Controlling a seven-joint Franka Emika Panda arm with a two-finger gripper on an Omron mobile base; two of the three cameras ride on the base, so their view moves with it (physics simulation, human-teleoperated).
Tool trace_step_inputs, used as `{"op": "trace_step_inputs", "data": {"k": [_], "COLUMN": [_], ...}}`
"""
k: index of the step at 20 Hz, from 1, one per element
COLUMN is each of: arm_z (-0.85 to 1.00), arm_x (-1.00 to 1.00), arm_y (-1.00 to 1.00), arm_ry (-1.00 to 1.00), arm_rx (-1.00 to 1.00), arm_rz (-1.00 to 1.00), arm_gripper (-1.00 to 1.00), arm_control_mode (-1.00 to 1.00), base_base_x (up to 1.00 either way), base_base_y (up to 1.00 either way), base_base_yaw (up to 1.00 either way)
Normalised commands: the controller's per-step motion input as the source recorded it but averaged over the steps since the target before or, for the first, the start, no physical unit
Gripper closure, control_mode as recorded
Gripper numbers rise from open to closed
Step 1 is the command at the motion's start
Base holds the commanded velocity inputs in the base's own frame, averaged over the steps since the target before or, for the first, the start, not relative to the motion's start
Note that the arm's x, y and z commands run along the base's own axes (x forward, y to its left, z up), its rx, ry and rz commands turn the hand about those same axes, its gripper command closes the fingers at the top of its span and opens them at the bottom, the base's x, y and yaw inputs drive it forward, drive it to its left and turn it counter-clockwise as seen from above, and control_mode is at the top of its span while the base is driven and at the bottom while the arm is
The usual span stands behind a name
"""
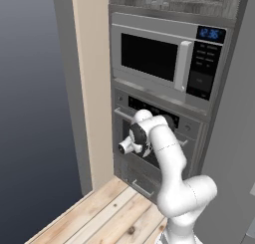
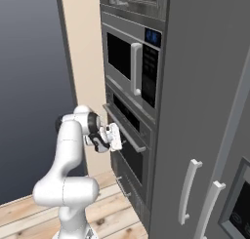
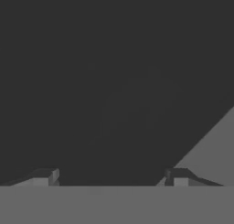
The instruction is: Place the fish on the top rack of the oven, and slide the tray back inside. Close the oven door.
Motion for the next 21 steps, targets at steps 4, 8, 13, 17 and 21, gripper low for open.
{"op": "trace_step_inputs", "data": {"k": [4,8,13,17,21], "arm_z": [0.41,0.19,0.1,0.32,0.24], "arm_x": [0.94,0.94,0.2,-0.75,-0.87], "arm_y": [-1.0,-1.0,-0.65,0.03,0.39], "arm_ry": [-0.03,0.0,-0.05,-0.27,-0.24], "arm_rx": [0.03,0.05,0.08,0.03,0.0], "arm_rz": [-0.03,0.0,0.0,0.0,0.0], "arm_gripper": [-1.0,-1.0,-1.0,-1.0,-1.0], "arm_control_mode": [-1.0,-1.0,-1.0,-1.0,-1.0], "base_base_x": [0.0,0.0,0.0,0.0,0.0], "base_base_y": [0.0,0.0,0.0,0.0,0.0], "base_base_yaw": [0.0,0.0,0.0,0.0,0.0]}}
